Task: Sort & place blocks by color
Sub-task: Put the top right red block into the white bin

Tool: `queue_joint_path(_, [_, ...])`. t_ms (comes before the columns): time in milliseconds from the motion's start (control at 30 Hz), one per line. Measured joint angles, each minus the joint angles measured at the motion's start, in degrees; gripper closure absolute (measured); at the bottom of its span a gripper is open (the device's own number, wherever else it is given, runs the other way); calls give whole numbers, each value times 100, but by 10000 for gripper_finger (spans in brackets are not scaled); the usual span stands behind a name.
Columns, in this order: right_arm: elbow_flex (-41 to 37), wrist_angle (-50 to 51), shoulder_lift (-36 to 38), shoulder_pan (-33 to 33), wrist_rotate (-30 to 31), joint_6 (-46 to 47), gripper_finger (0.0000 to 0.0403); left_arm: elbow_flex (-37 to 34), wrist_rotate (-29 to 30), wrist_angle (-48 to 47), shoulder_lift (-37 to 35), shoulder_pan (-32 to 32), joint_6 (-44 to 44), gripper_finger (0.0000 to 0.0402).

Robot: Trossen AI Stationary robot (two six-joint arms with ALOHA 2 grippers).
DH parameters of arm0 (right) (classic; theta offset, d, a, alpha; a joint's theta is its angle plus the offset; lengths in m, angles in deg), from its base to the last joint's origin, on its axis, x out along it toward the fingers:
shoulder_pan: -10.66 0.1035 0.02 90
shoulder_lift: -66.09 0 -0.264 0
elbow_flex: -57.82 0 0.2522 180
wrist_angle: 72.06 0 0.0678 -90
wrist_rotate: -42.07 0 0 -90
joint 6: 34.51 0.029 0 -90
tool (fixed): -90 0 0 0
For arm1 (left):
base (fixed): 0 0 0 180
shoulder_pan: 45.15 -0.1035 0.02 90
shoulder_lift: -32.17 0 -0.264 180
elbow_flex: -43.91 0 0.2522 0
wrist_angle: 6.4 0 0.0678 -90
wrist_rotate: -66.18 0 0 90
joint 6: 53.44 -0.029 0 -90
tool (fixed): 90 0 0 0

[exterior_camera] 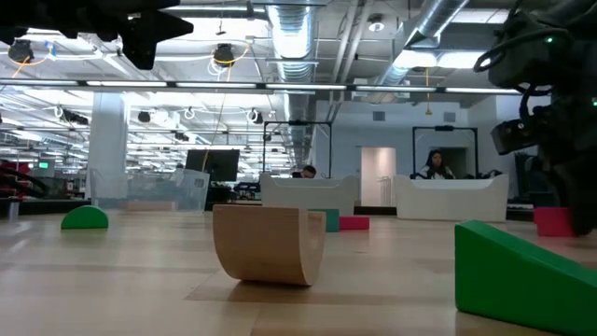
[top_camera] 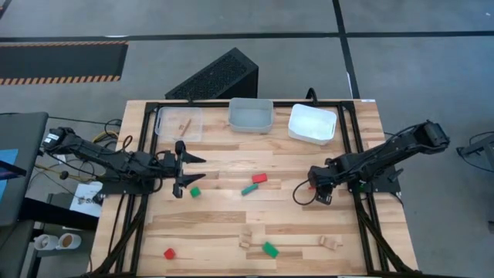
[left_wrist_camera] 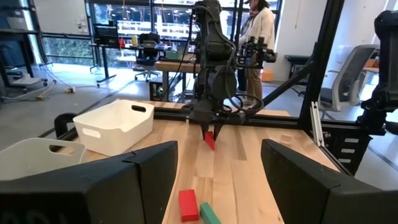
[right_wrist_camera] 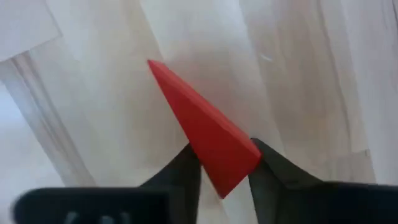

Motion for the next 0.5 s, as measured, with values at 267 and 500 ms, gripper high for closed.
queue_joint_path(267, [-6, -557, -13, -9, 40, -168, 393, 0, 4, 3, 2, 0, 36, 182])
queue_joint_path(500, [-4, -725, -11, -160, 40, -321, 373, 0, 4, -54, 2, 0, 130, 182])
